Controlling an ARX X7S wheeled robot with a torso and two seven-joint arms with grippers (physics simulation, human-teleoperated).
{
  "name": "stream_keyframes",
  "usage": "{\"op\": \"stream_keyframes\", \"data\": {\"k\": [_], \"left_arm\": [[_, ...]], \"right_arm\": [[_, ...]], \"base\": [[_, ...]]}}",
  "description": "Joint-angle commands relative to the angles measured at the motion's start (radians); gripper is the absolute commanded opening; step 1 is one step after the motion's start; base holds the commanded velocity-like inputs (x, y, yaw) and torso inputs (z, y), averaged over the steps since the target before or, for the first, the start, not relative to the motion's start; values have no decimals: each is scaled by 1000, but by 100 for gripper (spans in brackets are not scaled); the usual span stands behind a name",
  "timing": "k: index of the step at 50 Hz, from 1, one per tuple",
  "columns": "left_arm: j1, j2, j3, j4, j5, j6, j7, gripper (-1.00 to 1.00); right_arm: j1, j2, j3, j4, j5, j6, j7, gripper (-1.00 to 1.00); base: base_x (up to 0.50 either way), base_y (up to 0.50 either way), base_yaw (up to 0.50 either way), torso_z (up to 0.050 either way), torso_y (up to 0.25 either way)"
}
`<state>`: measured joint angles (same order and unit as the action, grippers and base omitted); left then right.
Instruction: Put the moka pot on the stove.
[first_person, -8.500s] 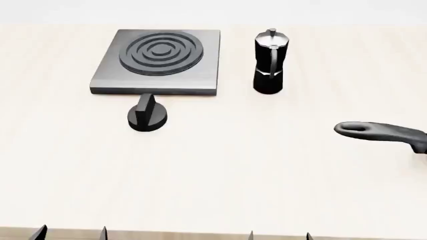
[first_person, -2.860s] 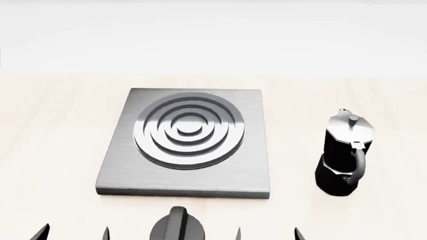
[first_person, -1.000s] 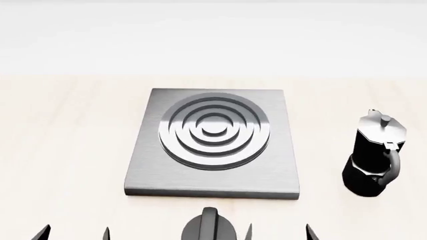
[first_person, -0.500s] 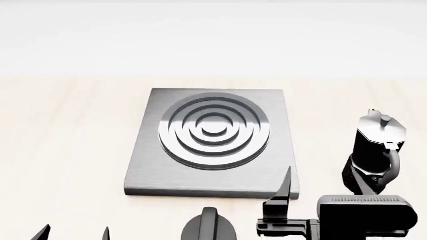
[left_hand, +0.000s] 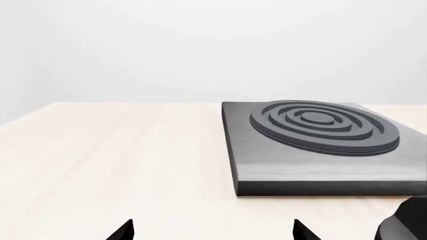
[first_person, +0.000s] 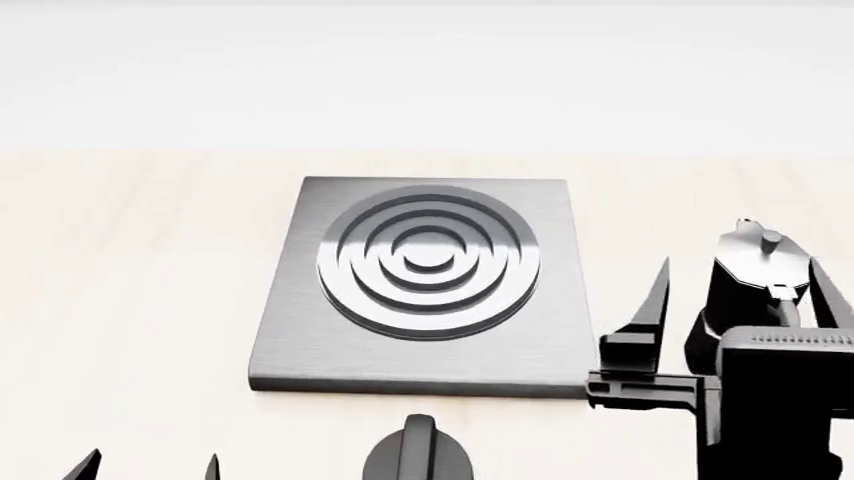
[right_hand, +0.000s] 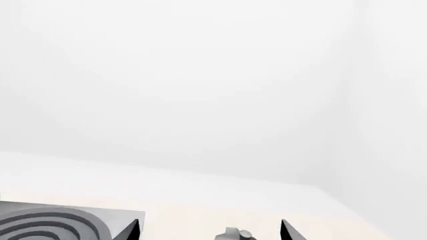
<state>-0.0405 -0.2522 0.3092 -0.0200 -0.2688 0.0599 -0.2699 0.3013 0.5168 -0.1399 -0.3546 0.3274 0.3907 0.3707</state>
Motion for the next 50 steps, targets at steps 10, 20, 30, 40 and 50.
{"op": "stream_keyframes", "data": {"k": [10, 20, 30, 40, 50], "left_arm": [[-2, -5, 6, -1, -8, 2, -6, 100], [-2, -7, 9, -1, -12, 4, -8, 100], [-3, -9, 12, -2, -15, 6, -11, 100], [-4, -11, 16, -2, -17, 7, -13, 100], [-5, -14, 19, -3, -20, 8, -16, 100]], "right_arm": [[18, 38, 117, 27, 128, 46, -41, 100], [33, 30, 165, 155, 212, 33, -113, 100], [47, 28, 193, 262, 254, 17, -168, 100], [55, 28, 196, 324, 284, 19, -216, 100], [90, 16, 163, 419, 280, 4, -275, 100]], "base": [[0, 0, 0, 0, 0], [0, 0, 0, 0, 0], [0, 0, 0, 0, 0], [0, 0, 0, 0, 0], [0, 0, 0, 0, 0]]}}
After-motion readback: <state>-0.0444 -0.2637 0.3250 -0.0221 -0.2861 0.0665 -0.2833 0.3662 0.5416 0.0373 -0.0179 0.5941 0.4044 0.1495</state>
